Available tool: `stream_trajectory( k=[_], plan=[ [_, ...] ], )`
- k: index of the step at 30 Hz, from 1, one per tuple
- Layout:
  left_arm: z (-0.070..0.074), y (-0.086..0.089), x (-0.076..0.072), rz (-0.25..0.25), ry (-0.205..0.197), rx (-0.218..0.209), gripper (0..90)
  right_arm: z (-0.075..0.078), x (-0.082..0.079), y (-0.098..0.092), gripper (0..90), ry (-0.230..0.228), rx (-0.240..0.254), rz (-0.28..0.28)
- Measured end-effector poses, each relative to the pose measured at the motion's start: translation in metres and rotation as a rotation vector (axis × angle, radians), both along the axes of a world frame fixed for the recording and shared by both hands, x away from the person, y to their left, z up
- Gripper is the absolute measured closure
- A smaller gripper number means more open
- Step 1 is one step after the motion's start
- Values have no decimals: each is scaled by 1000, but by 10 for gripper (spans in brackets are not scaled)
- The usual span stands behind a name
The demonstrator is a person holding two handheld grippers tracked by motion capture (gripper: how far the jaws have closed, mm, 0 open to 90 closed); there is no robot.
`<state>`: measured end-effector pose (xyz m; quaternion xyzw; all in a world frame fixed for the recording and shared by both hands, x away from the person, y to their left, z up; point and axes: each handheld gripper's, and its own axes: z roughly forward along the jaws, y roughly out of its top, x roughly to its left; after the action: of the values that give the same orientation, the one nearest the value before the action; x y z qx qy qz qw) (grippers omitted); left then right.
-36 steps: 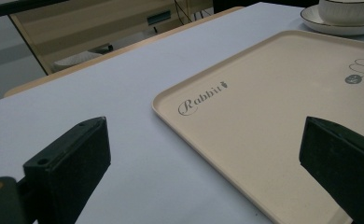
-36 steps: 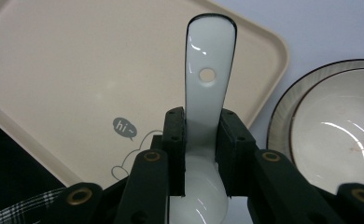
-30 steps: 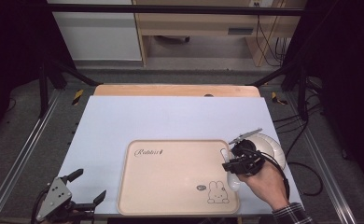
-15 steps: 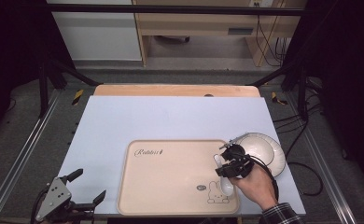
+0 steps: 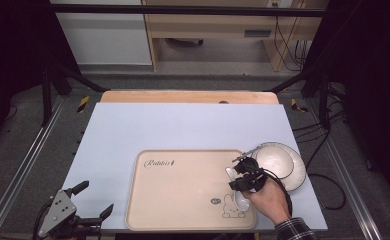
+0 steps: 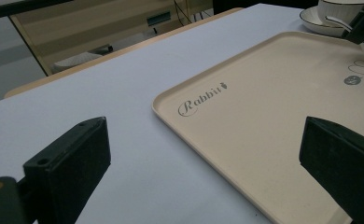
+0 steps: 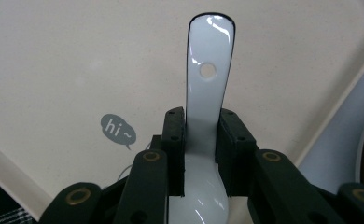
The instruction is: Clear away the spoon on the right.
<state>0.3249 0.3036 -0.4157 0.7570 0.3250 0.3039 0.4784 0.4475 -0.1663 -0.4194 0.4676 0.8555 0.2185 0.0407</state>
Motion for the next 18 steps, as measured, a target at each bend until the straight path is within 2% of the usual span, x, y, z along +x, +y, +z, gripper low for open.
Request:
stream_trajectory(
  k=[8,18],
  plan=[
    [0,0,0,0,0,0,15,-12,2,3,736,-5,-24,-2],
    [0,0,0,1,1,0,15,-20,3,4,721,-13,-38,-5]
  ],
)
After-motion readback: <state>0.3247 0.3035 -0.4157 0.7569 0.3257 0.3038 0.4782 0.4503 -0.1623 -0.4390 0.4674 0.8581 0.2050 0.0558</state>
